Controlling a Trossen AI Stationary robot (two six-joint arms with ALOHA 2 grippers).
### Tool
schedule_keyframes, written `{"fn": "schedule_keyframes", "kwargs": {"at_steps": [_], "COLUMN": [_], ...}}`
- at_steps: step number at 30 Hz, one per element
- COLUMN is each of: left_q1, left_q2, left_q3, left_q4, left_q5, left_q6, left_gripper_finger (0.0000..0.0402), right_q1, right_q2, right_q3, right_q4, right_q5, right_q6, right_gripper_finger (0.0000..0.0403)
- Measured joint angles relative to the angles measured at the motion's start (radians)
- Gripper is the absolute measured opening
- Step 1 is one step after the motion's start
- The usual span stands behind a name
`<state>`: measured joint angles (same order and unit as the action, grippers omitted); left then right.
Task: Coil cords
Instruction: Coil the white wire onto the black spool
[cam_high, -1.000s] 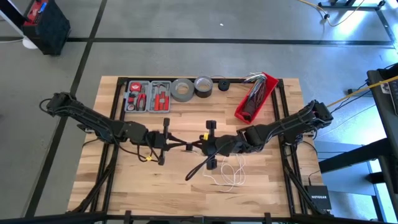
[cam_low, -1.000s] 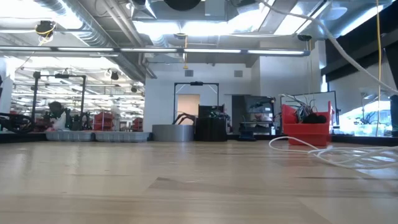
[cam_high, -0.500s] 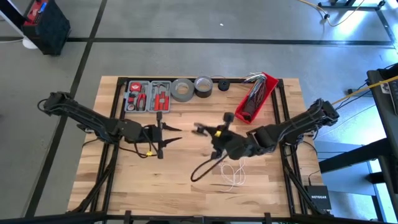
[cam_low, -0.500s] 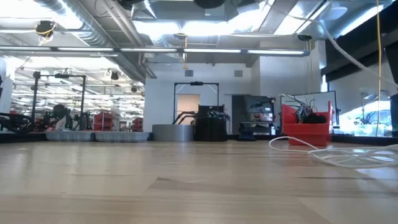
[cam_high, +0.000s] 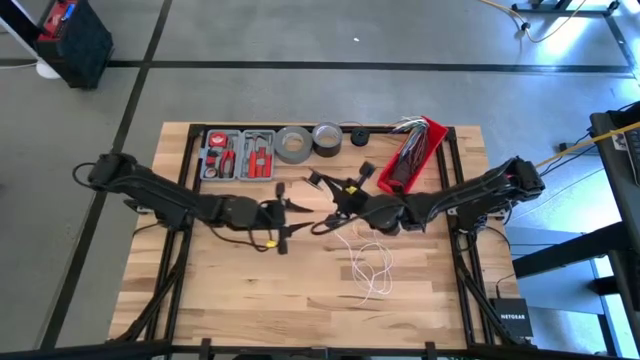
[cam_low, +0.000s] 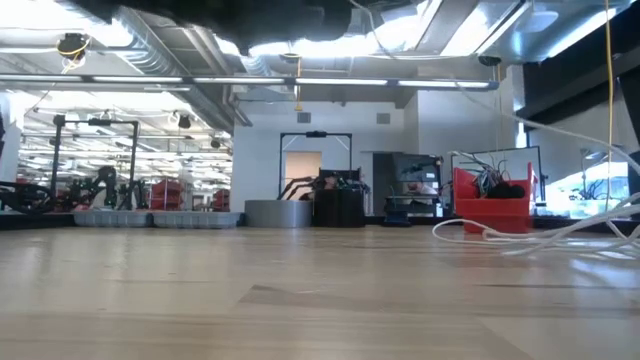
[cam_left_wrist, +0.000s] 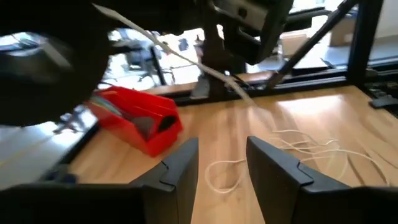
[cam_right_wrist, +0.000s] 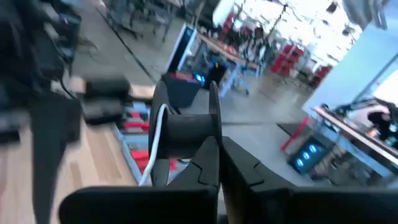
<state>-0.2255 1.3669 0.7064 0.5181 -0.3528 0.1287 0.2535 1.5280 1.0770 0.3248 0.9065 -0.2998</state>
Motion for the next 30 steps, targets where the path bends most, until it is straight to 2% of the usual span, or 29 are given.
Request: {"fn": "schedule_keyframes", "kwargs": {"at_steps": [4,9,11,14,17,22,27,30], "left_q1": [0.023,0.033,0.033,0.032,0.031,0.039,0.044,0.043], "left_q2": [0.106,0.205,0.226,0.234,0.234,0.224,0.215,0.215], "left_q3": [0.068,0.135,0.148,0.152,0.153,0.152,0.152,0.152], "left_q4": [0.005,0.016,0.029,0.045,0.051,-0.045,0.002,0.025], "left_q5": [0.094,0.106,0.152,0.238,0.249,0.291,0.368,0.351], "left_q6": [-0.055,-0.124,-0.134,-0.152,-0.157,-0.149,-0.180,-0.178], "left_gripper_finger": [0.0128,0.0127,0.0127,0.0127,0.0127,0.0127,0.0127,0.0127], "right_q1": [0.001,0.009,0.008,0.008,0.008,0.009,0.009,0.009], "right_q2": [0.000,0.001,0.007,0.009,0.009,0.009,0.009,0.009], "right_q3": [-0.034,-0.035,-0.035,-0.035,-0.035,-0.035,-0.035,-0.035], "right_q4": [0.129,0.121,0.122,0.118,0.126,0.113,0.115,0.115], "right_q5": [-0.026,-0.054,-0.054,-0.026,-0.026,-0.010,-0.008,-0.009], "right_q6": [-0.049,-0.052,-0.063,-0.076,-0.081,-0.095,-0.094,-0.094], "right_gripper_finger": [0.0004,0.0004,0.0003,0.0004,0.0004,0.0004,0.0006,0.0004]}}
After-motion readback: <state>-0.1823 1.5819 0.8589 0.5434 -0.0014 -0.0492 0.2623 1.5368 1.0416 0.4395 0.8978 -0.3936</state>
